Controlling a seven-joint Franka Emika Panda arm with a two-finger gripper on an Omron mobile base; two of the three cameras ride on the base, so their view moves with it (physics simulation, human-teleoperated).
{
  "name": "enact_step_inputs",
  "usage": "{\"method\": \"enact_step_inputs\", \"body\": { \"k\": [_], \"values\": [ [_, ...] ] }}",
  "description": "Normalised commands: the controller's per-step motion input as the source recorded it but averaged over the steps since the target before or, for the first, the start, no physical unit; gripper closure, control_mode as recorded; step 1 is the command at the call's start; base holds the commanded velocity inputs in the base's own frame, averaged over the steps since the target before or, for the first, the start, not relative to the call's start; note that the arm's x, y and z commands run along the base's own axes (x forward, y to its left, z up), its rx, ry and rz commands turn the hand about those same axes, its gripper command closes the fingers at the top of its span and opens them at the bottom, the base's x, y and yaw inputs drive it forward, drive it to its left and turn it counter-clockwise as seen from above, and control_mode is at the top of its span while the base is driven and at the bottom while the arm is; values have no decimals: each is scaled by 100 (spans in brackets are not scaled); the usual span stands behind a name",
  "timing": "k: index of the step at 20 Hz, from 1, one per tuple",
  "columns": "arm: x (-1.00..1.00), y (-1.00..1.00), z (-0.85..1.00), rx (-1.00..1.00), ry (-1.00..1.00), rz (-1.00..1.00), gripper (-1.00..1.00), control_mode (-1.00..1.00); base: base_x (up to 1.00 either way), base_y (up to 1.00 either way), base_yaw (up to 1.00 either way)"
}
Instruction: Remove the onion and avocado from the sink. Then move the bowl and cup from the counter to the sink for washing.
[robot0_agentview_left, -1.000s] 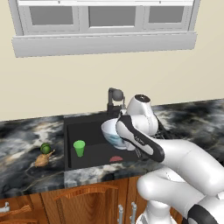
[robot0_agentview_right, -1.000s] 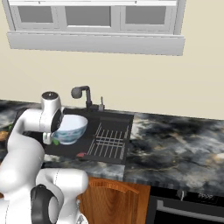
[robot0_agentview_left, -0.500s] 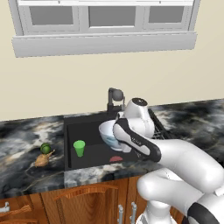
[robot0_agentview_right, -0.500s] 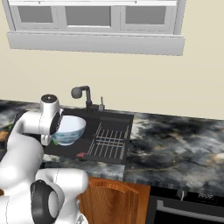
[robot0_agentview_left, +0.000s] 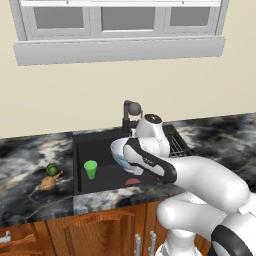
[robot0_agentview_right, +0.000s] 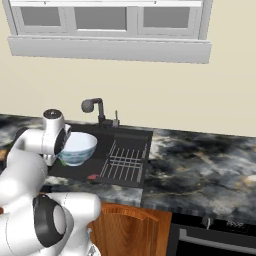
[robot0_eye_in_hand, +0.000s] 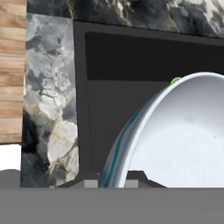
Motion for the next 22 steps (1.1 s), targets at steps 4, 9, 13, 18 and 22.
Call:
{"method": "enact_step_inputs", "body": {
  "k": [4,9,13,18,22],
  "values": [
    [9,15,-3,0,0,-14,100,-100,0,0,0],
    [11,15,-4,0,0,-15,100,-100,0,0,0],
    [12,12,-5,0,0,-14,100,-100,0,0,0],
    [15,11,-4,0,0,-12,100,-100,0,0,0],
    [15,11,-3,1,0,-10,100,-100,0,0,0]
  ]
}}
